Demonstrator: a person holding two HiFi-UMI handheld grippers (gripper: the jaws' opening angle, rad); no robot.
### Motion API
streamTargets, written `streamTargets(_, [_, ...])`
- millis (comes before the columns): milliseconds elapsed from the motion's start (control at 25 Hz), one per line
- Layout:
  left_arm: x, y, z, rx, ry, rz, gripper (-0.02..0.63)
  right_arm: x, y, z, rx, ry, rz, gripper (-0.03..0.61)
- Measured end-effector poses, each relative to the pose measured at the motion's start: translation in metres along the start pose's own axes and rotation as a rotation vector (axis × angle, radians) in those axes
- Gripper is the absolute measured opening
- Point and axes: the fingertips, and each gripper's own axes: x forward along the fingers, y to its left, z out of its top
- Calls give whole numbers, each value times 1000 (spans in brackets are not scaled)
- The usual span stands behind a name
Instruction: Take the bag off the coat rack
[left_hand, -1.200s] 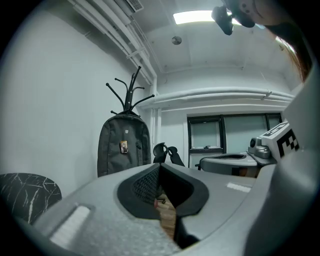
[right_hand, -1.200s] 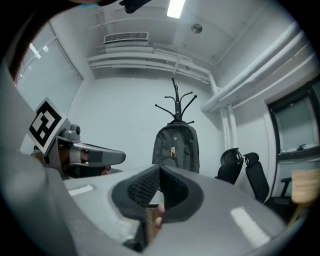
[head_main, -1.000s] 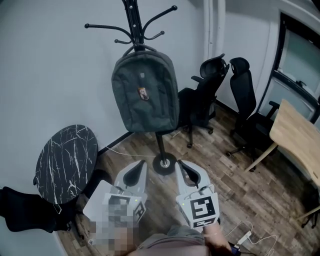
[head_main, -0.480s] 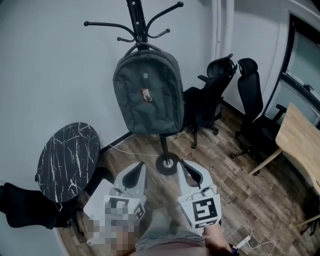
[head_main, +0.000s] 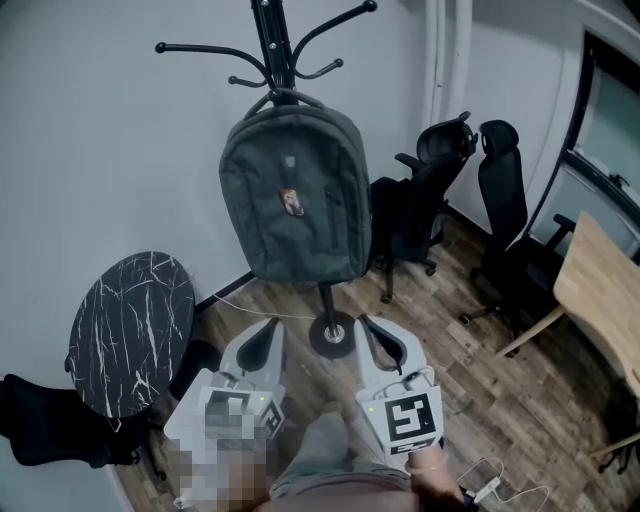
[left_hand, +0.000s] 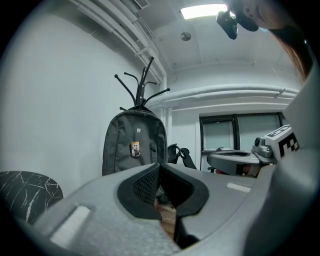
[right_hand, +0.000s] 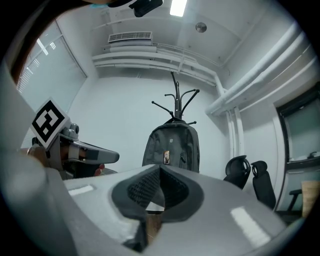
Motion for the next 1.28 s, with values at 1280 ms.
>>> streamTargets(1280, [105, 105, 30, -20, -49, 60, 14, 131, -53, 6, -87, 2, -57, 3])
